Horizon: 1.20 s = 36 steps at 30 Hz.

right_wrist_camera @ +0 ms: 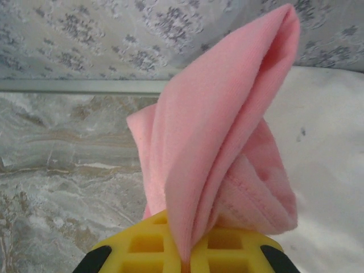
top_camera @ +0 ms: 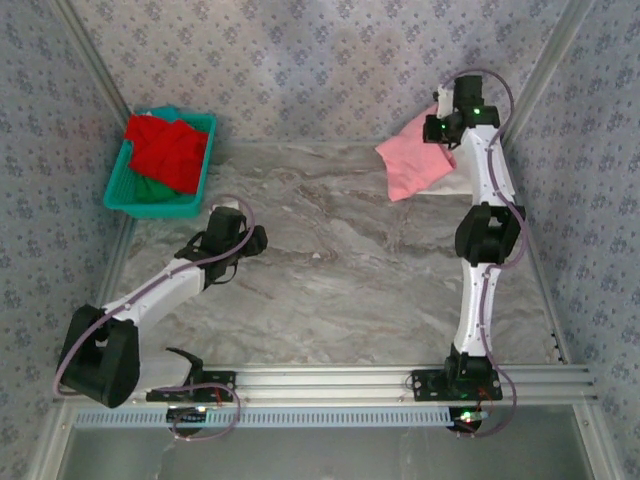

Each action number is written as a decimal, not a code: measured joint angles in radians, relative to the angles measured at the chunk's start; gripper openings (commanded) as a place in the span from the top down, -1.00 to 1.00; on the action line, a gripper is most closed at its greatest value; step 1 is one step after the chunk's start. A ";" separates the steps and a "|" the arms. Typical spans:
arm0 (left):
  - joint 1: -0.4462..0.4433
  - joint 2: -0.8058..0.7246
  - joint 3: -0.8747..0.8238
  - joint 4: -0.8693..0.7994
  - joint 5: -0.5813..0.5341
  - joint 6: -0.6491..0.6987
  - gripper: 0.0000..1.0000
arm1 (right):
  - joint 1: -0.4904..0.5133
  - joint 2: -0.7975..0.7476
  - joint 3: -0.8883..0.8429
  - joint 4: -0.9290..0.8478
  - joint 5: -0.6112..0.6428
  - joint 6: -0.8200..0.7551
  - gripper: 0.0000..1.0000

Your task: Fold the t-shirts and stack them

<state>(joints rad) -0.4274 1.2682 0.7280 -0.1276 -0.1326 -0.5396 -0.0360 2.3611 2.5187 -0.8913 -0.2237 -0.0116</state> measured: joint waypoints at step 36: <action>0.002 0.000 0.000 -0.055 -0.031 0.023 -0.31 | -0.172 0.089 0.048 0.133 -0.034 -0.027 1.00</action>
<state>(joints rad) -0.4252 1.2678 0.7284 -0.1829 -0.1635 -0.5163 -0.2085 2.4504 2.5664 -0.7586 -0.2573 -0.0391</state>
